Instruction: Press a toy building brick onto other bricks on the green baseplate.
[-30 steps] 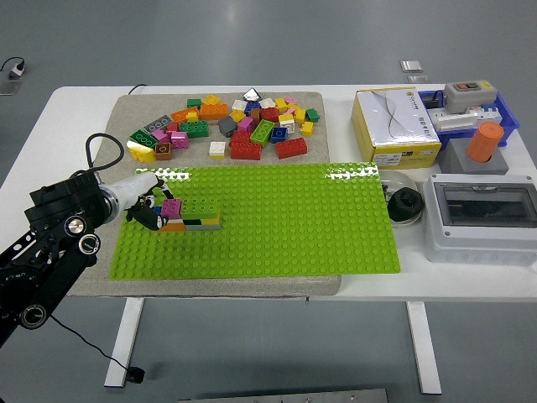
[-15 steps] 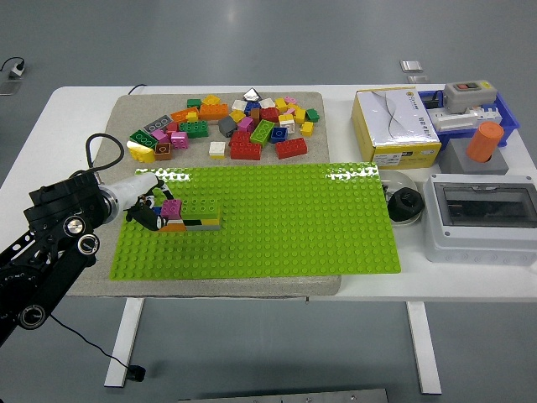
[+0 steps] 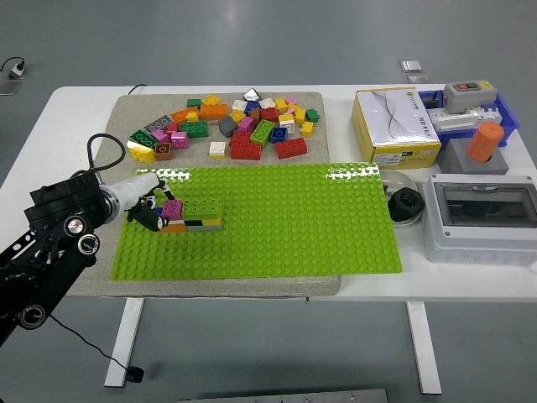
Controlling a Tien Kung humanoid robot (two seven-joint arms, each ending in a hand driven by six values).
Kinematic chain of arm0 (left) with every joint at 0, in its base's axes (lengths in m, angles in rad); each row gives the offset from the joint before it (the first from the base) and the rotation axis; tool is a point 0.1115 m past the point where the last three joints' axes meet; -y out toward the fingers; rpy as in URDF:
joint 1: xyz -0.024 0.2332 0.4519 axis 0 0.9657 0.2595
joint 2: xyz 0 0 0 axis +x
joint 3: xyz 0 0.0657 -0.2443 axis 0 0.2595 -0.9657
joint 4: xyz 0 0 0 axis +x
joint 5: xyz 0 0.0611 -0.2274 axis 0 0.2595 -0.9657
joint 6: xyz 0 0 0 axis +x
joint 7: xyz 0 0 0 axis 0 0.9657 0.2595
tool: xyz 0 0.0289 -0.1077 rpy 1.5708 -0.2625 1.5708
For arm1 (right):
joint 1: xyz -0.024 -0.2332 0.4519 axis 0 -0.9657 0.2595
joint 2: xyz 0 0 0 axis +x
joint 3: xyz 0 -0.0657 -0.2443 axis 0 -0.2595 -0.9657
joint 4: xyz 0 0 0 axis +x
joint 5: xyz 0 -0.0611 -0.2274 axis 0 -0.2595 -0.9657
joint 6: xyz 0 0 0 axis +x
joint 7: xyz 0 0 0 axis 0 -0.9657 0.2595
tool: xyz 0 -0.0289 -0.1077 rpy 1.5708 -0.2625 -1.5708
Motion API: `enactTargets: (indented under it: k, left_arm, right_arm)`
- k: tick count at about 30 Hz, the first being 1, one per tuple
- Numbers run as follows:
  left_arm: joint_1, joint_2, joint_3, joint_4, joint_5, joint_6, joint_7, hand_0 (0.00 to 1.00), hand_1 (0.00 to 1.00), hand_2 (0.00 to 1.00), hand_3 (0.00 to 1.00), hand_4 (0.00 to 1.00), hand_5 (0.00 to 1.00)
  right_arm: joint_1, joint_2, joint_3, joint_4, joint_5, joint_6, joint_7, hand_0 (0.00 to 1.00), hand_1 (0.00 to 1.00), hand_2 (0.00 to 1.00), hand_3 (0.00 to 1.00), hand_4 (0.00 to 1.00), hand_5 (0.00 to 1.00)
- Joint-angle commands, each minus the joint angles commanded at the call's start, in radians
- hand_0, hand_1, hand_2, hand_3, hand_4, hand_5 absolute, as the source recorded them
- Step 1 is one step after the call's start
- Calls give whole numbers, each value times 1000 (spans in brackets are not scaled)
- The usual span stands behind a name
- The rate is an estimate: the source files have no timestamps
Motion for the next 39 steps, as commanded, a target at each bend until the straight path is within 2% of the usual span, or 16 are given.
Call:
enactTargets:
  k: [12, 13, 18, 19, 28, 39]
  left_arm:
    - [-3, 5, -2, -11, 2, -13, -1, 146, 2, 98, 782, 650, 2]
    - [-3, 5, -2, -12, 2, -16, -1, 147, 2, 100, 789, 684, 2]
    - [-5, 14, -3, -25, 1, -39, 2, 147, 2, 100, 789, 684, 2]
    - [-5, 17, -3, -28, 0, -43, 2, 148, 2, 103, 789, 733, 2]
    - [-8, 35, -7, -55, 0, -65, 5, 149, 2, 103, 801, 730, 2]
    - [9, 91, -62, -187, 18, -60, 9, 151, 2, 104, 781, 735, 2]
  right_arm:
    - [1, 0, 1, 0, -1, 0, 0, 631, 378, 519, 707, 696, 919]
    - [1, 0, 1, 0, -1, 0, 0, 631, 378, 518, 707, 696, 918]
    - [0, 0, 3, 0, -2, 0, 0, 631, 378, 518, 707, 696, 918]
    - [0, 0, 3, 0, -2, 0, 0, 630, 378, 518, 706, 695, 916]
    - [0, -1, 6, 0, -6, 2, 0, 631, 378, 519, 705, 694, 913]
    - [-2, 1, 12, 0, -14, 4, -2, 629, 378, 519, 705, 691, 910]
